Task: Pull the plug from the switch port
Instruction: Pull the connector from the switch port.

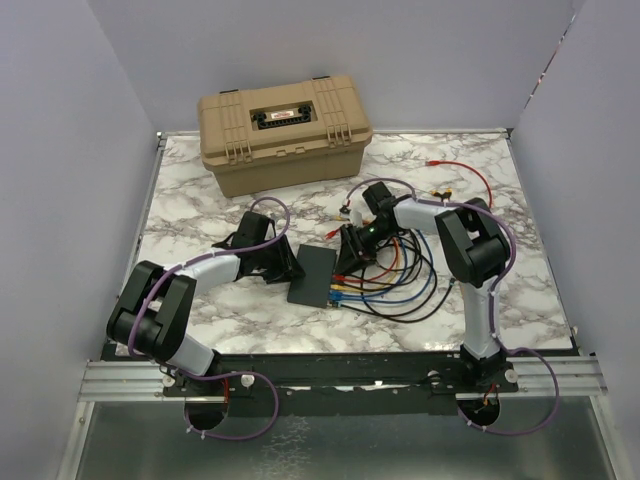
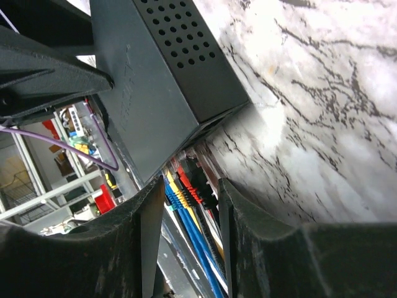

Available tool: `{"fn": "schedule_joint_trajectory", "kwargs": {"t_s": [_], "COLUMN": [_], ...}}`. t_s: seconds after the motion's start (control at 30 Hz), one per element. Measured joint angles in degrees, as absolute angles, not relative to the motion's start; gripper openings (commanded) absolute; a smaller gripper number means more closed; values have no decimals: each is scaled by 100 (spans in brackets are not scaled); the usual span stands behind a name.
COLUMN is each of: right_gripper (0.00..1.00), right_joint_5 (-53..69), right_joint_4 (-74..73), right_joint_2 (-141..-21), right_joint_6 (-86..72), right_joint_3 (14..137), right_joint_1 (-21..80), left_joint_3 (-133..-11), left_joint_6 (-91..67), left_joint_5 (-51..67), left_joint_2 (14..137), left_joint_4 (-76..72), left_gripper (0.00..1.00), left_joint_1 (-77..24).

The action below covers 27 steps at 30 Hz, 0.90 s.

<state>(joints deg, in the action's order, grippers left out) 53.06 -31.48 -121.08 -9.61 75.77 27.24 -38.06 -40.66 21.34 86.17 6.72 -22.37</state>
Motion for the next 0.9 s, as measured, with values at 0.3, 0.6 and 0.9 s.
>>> {"fn": "schedule_joint_trajectory", "kwargs": {"t_s": [0.3,0.6,0.9], "right_gripper": [57,55,44], "right_joint_5": [5502,5634,5760], "right_joint_4": [-3127,-2877,-2598], "right_joint_2": [-12230,-12145,-12127], "right_joint_6": [-1129,-1293,-1400], "right_joint_3": [7688,7481,7177], "right_joint_1": [2742,2648,2541], "left_joint_3": [-3811,-3817,-3828], "left_joint_6": [-4066,-4062,-4045], "left_joint_5": [2095,2097,2126], "left_joint_2": [8560,8576,8637], "left_joint_4": [751,753,740], "left_gripper": [52,48,35], "left_joint_1": [-2237,-2248,-2263]}}
